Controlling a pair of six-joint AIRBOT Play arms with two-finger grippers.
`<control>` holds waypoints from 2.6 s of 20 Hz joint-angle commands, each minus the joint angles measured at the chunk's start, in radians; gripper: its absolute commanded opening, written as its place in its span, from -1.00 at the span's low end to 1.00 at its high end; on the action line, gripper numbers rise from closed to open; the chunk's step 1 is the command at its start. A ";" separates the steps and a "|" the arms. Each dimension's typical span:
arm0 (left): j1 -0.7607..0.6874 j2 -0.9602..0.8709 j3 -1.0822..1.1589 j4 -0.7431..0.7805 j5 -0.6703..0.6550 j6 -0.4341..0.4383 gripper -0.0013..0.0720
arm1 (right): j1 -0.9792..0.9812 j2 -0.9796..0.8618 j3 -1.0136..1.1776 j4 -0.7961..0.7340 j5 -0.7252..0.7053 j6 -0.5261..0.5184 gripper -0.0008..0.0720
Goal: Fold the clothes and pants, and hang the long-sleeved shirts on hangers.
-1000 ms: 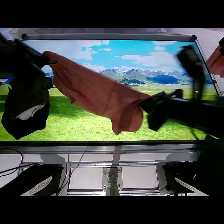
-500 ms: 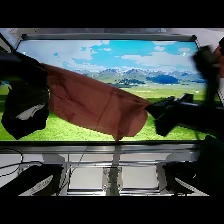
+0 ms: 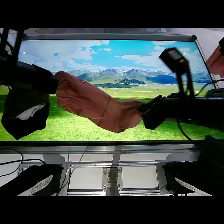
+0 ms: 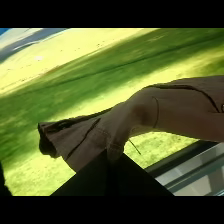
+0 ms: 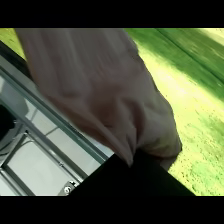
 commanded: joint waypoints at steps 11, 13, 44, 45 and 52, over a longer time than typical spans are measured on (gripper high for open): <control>0.001 0.013 -0.220 -0.235 0.213 0.008 -0.89 | 0.000 -0.008 0.280 -0.124 0.434 0.122 -0.95; 0.002 -0.005 -0.303 -0.290 0.300 0.008 -0.89 | 0.000 -0.030 0.279 -0.163 0.424 0.119 -0.95; 0.123 -0.465 -0.349 0.266 0.581 0.518 -0.89 | -0.373 -0.806 0.270 -0.195 -0.159 -0.578 -0.95; 0.135 -0.459 -0.358 0.266 0.563 0.519 -0.89 | -0.373 -0.806 0.254 -0.169 -0.114 -0.583 -0.95; 0.154 -0.332 -0.599 0.187 0.486 0.631 -0.89 | -0.360 -0.768 0.043 -0.117 -0.007 -0.590 -0.95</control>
